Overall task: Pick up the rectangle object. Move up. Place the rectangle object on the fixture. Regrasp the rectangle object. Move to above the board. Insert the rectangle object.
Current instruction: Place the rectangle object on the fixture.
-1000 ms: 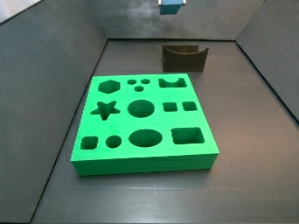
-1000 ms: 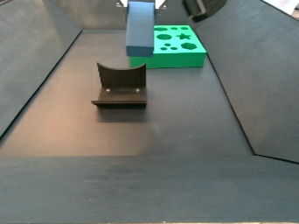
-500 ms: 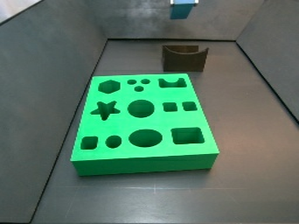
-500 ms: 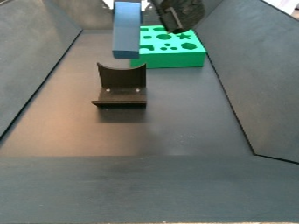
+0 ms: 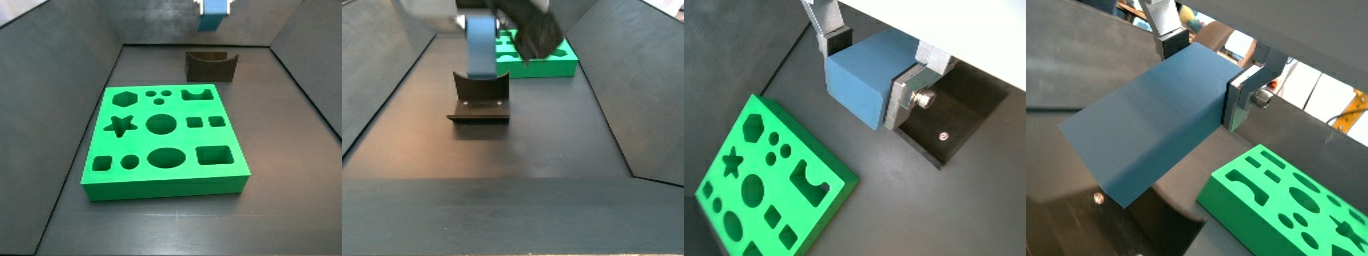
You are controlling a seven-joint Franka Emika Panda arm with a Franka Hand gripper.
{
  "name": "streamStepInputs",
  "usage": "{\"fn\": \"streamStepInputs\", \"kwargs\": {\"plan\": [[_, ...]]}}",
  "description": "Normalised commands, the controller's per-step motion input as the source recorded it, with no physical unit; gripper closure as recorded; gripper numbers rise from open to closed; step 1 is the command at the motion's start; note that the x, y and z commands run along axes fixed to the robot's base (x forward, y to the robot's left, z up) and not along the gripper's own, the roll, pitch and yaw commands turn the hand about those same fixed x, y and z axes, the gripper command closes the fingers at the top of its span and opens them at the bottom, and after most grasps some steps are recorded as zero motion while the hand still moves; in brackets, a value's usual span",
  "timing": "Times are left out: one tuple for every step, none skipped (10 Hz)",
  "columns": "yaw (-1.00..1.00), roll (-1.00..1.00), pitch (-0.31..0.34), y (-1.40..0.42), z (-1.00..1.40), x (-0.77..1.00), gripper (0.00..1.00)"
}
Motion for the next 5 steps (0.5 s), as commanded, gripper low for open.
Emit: {"fn": "streamStepInputs", "kwargs": {"plan": [[-0.14,-0.79,0.306,0.14,-1.00,0.17,1.00],[-0.21,-0.57,0.253,0.14,-1.00,0.18,1.00],[-0.25,-0.42,0.203,0.14,-1.00,0.19,1.00],[-0.26,-0.32,0.170,0.14,-1.00,0.19,1.00],[-0.26,-0.19,0.068,0.14,-1.00,0.20,1.00]]}}
